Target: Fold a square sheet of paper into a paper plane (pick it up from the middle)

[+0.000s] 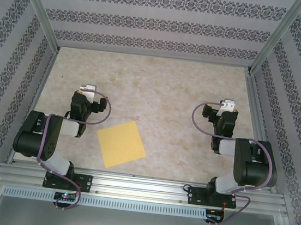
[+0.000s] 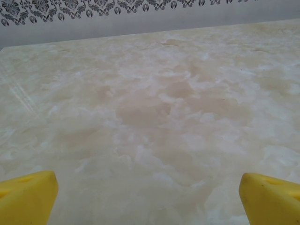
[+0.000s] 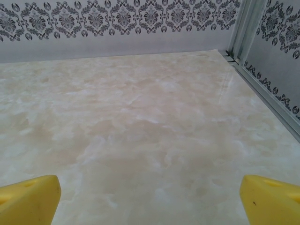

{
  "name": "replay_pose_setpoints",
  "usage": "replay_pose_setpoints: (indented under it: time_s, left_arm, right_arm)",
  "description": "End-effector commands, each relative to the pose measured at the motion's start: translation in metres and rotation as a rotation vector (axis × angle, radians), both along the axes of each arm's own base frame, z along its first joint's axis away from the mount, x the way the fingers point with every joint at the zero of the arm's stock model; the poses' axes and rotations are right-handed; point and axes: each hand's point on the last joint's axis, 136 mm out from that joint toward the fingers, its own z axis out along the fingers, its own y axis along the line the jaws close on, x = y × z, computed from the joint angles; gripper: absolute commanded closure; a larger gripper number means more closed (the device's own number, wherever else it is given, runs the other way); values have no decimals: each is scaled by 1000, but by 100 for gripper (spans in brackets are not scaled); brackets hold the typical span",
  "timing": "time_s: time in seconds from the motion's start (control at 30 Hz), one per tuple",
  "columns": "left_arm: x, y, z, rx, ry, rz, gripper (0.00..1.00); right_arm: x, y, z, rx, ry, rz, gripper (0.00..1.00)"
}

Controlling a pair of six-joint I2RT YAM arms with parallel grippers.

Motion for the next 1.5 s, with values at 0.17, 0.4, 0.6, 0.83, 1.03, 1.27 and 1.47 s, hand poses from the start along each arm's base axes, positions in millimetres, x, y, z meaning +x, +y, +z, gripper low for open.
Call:
replay_pose_setpoints:
  time_s: [0.17,0.4,0.6,0.83,1.03,1.27,1.47]
  left_arm:
    - [-13,6,41,13,-29,8,0]
    - [-44,18,84,-76,-96,79,0]
    - [-72,41,117,-295,-83,281,0]
    - [-95,10,119,-585,-12,185,0]
    - [-100,-26,103,-710,158,47,0]
    - [-119,-25,88,-711,224,79,0]
    - [-134,-22,75,-674,279,100,0]
  right_arm:
    - [-13,22,24,-64,-119,68,2]
    - [-31,27,58,41,52,37,2]
    - [-66,36,94,465,194,-86,2]
    - [-77,135,116,963,223,355,2]
    - [-99,219,90,699,468,404,3]
    - [-121,323,62,506,607,533,10]
    - [-142,376,34,473,710,600,11]
